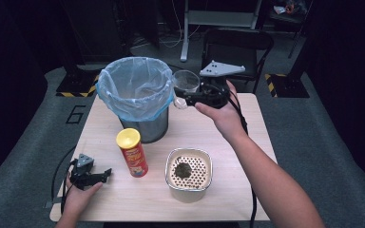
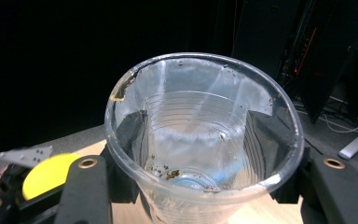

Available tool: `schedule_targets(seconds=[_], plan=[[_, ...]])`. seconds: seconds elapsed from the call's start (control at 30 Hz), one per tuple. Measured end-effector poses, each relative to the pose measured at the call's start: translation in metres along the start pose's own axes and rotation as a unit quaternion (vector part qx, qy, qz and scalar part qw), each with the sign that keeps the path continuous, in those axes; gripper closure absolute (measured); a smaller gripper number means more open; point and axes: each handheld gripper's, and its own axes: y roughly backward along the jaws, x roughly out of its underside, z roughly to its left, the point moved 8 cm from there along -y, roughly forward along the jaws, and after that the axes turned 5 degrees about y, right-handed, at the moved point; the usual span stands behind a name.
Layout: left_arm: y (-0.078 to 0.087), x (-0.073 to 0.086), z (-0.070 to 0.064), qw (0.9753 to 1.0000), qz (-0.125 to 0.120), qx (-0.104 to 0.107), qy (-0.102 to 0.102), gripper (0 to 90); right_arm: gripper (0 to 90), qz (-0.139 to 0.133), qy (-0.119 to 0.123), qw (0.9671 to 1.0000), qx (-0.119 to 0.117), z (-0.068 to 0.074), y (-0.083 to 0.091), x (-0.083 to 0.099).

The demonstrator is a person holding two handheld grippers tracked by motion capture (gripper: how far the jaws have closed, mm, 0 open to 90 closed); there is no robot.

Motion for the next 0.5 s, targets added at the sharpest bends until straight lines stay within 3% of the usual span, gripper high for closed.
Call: schedule_targets(seconds=[0.27,0.5], plan=[[0.000,0.000,0.000,1.0000,0.002,-0.002,-0.002,13.5,39.5,0.000,-0.009,0.9999,0.009,-0.006,-0.029,-0.027],[0.001,0.001,0.000,1.0000,0.008,0.000,-0.002,13.6,38.6,0.016,-0.012,0.9997,0.012,-0.008,-0.060,-0.039]])
